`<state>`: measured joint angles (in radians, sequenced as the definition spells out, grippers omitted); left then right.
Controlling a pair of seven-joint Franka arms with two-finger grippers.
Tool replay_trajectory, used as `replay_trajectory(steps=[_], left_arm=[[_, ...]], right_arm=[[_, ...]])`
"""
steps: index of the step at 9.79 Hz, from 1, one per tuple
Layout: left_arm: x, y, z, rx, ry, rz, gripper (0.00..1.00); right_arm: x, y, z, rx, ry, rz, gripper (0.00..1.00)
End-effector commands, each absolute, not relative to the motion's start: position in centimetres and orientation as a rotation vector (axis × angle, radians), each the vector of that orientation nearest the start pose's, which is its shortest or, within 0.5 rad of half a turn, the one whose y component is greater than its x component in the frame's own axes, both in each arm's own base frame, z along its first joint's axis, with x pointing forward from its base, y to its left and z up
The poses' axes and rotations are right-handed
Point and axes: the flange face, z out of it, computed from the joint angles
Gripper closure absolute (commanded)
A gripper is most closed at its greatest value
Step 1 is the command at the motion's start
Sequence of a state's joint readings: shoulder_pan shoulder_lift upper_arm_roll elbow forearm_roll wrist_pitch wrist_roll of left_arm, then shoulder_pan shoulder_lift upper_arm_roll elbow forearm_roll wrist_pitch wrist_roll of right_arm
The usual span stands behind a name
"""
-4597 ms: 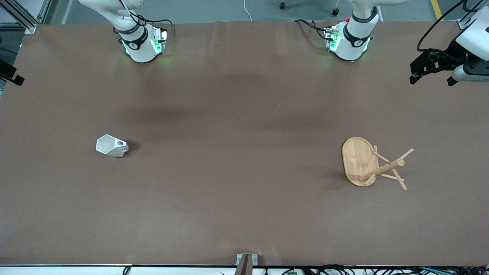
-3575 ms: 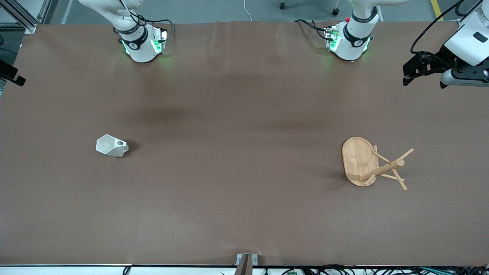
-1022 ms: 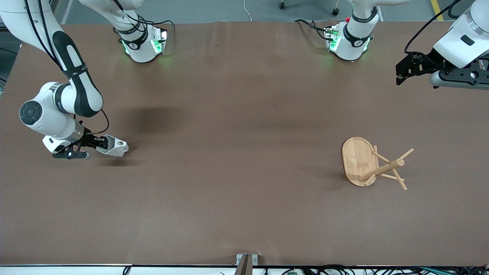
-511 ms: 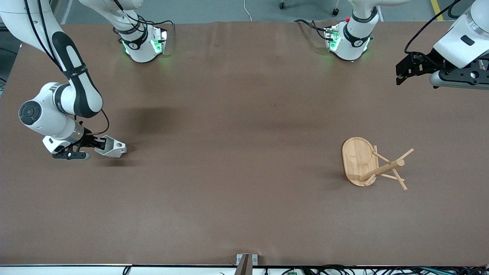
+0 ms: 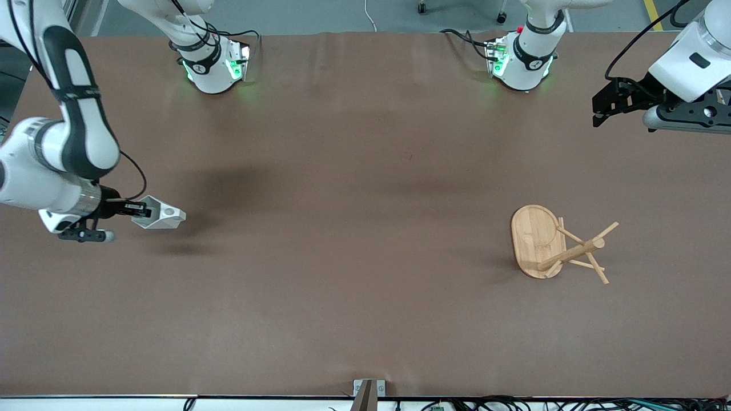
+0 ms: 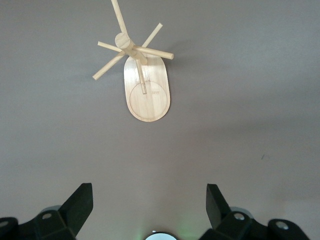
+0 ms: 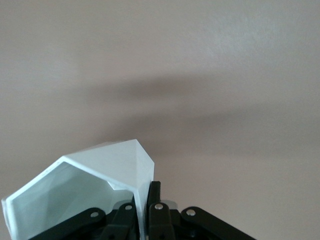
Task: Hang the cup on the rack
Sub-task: 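Lift the white cup with the right gripper toward the table middle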
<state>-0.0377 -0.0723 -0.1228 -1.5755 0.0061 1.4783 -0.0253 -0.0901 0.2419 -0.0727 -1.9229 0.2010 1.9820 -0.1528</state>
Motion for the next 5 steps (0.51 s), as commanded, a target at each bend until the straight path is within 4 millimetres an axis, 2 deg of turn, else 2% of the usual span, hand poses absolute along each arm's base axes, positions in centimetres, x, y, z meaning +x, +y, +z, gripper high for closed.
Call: replay_trajectory(steps=[1, 2, 5], left_arm=[[51.8, -8.7, 63.9, -3.122, 0.225, 0.101, 0.00], [51.8, -8.8, 63.9, -3.122, 0.220, 0.101, 0.00], [51.8, -8.9, 63.9, -3.122, 0.225, 0.101, 0.00]], right_arm=[[60.0, -4.9, 41.8, -2.866, 0.220, 0.244, 1.00], [60.0, -2.5, 43.3, -2.782, 0.254, 0.253, 1.00], [59.9, 6.3, 45.5, -2.451, 0.211, 0.255, 1.00]])
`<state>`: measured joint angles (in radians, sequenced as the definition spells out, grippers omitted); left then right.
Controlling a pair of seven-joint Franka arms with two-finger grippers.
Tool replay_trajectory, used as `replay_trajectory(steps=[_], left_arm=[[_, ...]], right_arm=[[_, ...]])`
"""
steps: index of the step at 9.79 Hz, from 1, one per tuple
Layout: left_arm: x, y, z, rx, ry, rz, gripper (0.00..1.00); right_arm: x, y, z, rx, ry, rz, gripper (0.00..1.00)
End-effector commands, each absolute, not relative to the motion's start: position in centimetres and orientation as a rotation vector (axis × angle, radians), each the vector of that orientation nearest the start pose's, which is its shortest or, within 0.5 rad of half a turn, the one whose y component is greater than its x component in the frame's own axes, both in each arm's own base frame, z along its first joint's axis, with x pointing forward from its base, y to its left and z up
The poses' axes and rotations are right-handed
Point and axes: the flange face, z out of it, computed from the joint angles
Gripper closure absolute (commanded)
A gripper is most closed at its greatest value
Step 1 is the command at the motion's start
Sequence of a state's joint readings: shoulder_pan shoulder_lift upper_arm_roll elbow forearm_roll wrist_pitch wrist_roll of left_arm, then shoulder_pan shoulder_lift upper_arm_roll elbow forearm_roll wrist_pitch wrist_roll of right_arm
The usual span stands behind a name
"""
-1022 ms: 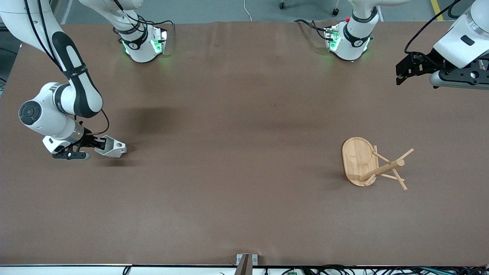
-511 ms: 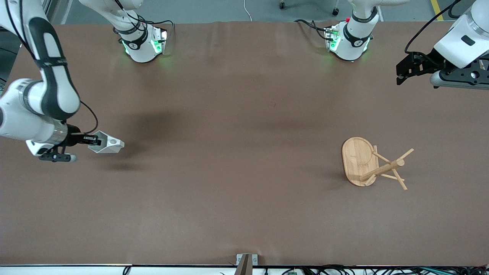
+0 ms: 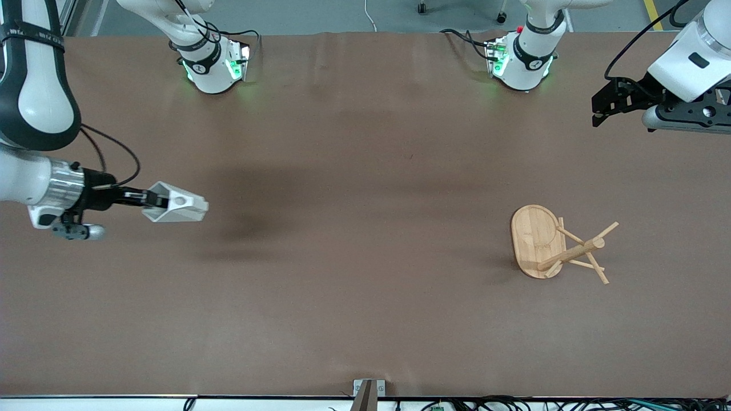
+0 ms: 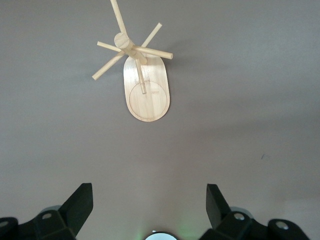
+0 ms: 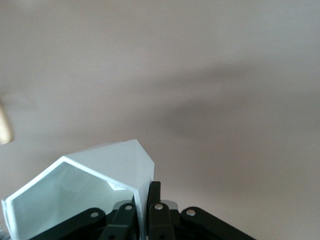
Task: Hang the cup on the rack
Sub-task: 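Lift the white cup with the right gripper toward the table middle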
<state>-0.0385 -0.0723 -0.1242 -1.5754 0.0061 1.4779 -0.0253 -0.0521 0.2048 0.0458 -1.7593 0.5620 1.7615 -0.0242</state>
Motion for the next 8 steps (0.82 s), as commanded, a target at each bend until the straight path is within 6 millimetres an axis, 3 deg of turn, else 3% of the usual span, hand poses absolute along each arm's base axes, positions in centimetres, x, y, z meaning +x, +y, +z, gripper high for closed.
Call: replay_trajectory(steps=[1, 4, 5, 7, 8], left_arm=[[51.8, -9.0, 64.0, -3.122, 0.228, 0.098, 0.00], [51.6, -9.9, 64.2, -3.119, 0.247, 0.091, 0.00], [51.4, -11.4, 64.2, -3.115, 0.287, 0.091, 0.00], [50.2, -17.6, 63.6, -3.117, 0.469, 0.107, 0.00], [49.2, -21.5, 63.2, -3.108, 0.604, 0.110, 0.00]], right_arm=[[59.8, 10.1, 46.0, -2.354, 0.189, 0.249, 1.00], [58.8, 18.4, 46.9, -2.153, 0.148, 0.242, 1.00], [58.3, 21.0, 47.2, -2.139, 0.124, 0.229, 1.00], [56.9, 26.4, 47.6, -2.067, 0.140, 0.188, 1.00], [56.2, 28.1, 47.5, -2.037, 0.132, 0.203, 1.00]])
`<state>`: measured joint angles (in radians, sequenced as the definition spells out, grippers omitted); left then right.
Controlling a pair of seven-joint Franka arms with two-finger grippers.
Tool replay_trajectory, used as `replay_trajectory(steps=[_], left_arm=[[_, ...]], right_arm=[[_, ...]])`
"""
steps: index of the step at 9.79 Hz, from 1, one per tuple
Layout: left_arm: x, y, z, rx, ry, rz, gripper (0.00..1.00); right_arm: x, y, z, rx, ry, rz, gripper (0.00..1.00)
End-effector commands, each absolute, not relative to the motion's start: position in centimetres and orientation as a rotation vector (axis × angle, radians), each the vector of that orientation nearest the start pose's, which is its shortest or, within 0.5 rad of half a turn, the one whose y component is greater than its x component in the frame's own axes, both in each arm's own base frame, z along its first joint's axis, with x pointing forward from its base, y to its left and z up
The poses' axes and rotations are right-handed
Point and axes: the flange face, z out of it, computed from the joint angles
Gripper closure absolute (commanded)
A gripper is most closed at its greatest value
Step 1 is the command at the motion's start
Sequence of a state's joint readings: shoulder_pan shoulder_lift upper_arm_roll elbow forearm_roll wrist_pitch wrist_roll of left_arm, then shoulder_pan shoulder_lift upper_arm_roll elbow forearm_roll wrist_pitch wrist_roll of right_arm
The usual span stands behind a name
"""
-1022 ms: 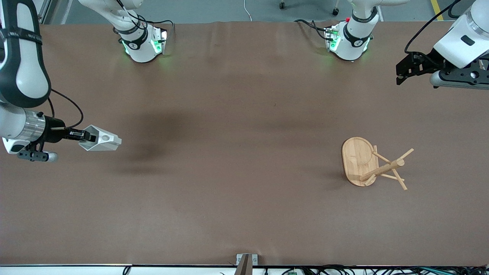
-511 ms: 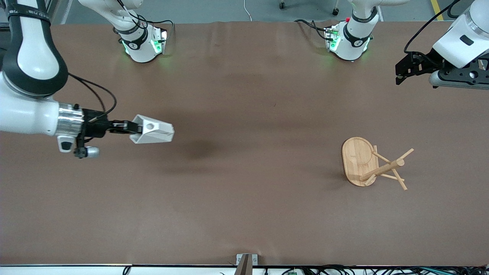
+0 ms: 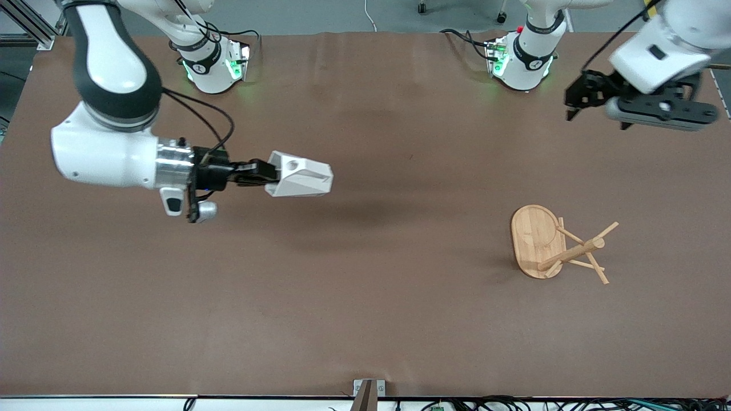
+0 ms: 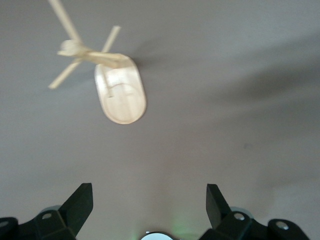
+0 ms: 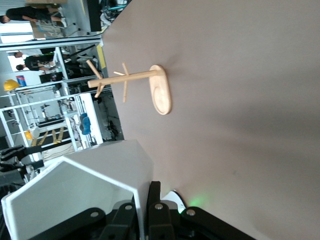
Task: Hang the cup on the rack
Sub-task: 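Lift the white cup with the right gripper toward the table middle, then hold the cup with the right gripper while the left gripper reaches it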
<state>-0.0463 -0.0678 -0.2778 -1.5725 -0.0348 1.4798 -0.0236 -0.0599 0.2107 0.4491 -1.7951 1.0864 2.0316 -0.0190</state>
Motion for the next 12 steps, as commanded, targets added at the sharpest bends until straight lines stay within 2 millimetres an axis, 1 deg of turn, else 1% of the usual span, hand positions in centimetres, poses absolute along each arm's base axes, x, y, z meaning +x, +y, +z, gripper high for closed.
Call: replay_trajectory(steps=[1, 2, 3, 4, 5, 6, 7, 8, 9, 10, 11, 12], left_arm=[[48.0, -26.1, 63.0, -3.085, 0.748, 0.100, 0.00], [46.4, -30.7, 62.8, -3.055, 0.919, 0.101, 0.00], [44.7, -34.4, 62.6, -3.018, 1.088, 0.082, 0.00], [43.0, -37.0, 62.8, -2.981, 1.222, 0.038, 0.00], [42.1, -39.1, 63.1, -2.924, 1.392, -0.053, 0.00], [43.0, -40.1, 63.0, -2.833, 1.618, -0.163, 0.00], [44.2, -40.4, 62.5, -2.747, 1.796, -0.228, 0.00], [44.3, -40.5, 63.0, -2.699, 1.869, -0.262, 0.00], [44.4, -42.0, 63.2, -2.669, 1.954, -0.288, 0.00], [45.4, -42.8, 63.4, -2.621, 2.056, -0.320, 0.00], [47.0, -42.6, 63.2, -2.532, 2.189, -0.348, 0.00], [47.4, -42.5, 62.8, -2.521, 2.208, -0.345, 0.00]], right_arm=[[56.0, 28.9, 47.6, -1.994, 0.145, 0.220, 1.00], [55.5, 29.7, 47.3, -1.951, 0.165, 0.242, 1.00], [55.1, 30.4, 46.7, -1.918, 0.165, 0.240, 1.00], [54.6, 30.4, 45.6, -1.913, 0.147, 0.235, 1.00], [53.7, 31.3, 44.8, -1.899, 0.129, 0.243, 1.00], [53.6, 31.7, 45.0, -1.887, 0.136, 0.236, 1.00], [53.5, 32.0, 45.0, -1.889, 0.138, 0.229, 1.00], [53.4, 32.1, 45.0, -1.890, 0.137, 0.231, 1.00], [53.2, 32.1, 44.5, -1.894, 0.141, 0.236, 1.00], [52.8, 32.1, 43.7, -1.901, 0.130, 0.238, 1.00], [52.6, 32.1, 43.4, -1.904, 0.130, 0.244, 1.00], [52.5, 32.3, 43.4, -1.904, 0.128, 0.245, 1.00]])
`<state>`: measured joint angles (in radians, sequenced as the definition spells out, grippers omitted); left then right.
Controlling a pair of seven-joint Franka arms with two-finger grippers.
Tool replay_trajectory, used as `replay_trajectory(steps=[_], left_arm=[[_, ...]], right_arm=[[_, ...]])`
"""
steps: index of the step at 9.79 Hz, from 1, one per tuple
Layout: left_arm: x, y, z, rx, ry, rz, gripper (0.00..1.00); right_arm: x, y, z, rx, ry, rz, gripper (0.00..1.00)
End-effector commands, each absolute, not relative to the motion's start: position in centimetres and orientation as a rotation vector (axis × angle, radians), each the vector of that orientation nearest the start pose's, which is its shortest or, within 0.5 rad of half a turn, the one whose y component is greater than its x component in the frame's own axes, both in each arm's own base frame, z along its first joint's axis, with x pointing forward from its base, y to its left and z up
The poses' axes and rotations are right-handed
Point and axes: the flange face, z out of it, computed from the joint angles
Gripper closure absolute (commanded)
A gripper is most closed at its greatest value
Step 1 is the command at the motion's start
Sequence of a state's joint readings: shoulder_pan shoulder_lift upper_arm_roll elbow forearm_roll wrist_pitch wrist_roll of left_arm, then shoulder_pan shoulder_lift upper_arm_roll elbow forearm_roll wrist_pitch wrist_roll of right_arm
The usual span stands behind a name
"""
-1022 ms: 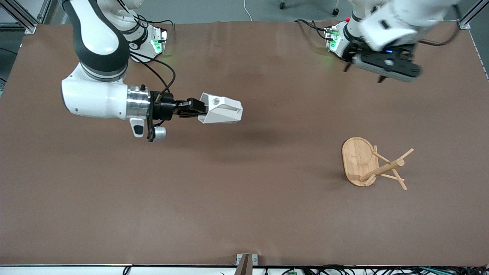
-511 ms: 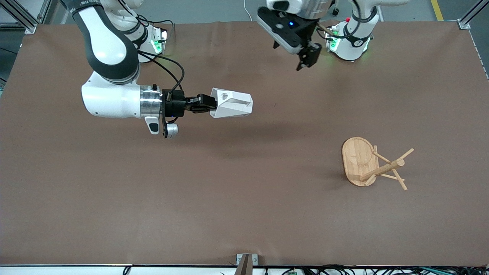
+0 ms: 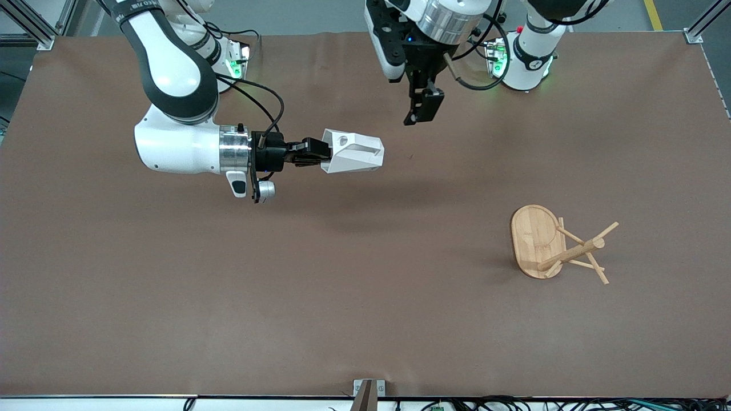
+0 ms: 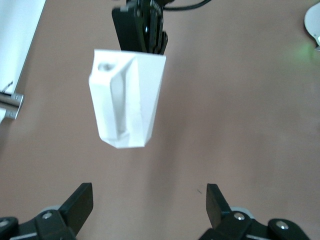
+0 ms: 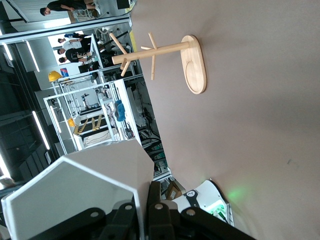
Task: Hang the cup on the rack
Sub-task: 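Hold the cup with the right gripper while the left gripper reaches it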
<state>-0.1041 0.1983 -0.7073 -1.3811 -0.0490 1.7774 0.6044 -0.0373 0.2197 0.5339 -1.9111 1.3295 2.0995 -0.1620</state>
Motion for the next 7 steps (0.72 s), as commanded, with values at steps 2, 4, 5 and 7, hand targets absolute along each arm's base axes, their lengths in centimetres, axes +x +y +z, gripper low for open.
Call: replay_trajectory(steps=[2, 4, 5, 7], left_arm=[[48.1, -43.0, 62.1, -2.520, 2.225, -0.378, 0.00], [49.3, -43.4, 60.1, -2.546, 2.237, -0.359, 0.00], [49.5, -43.6, 59.4, -2.570, 2.235, -0.351, 0.01], [50.1, -44.0, 58.1, -2.606, 2.235, -0.342, 0.00]], right_arm=[[52.6, 32.3, 43.4, -1.907, 0.131, 0.239, 1.00], [52.5, 32.4, 43.5, -1.908, 0.128, 0.238, 1.00], [52.5, 32.3, 43.4, -1.908, 0.130, 0.237, 1.00], [52.5, 32.4, 43.5, -1.908, 0.127, 0.237, 1.00]])
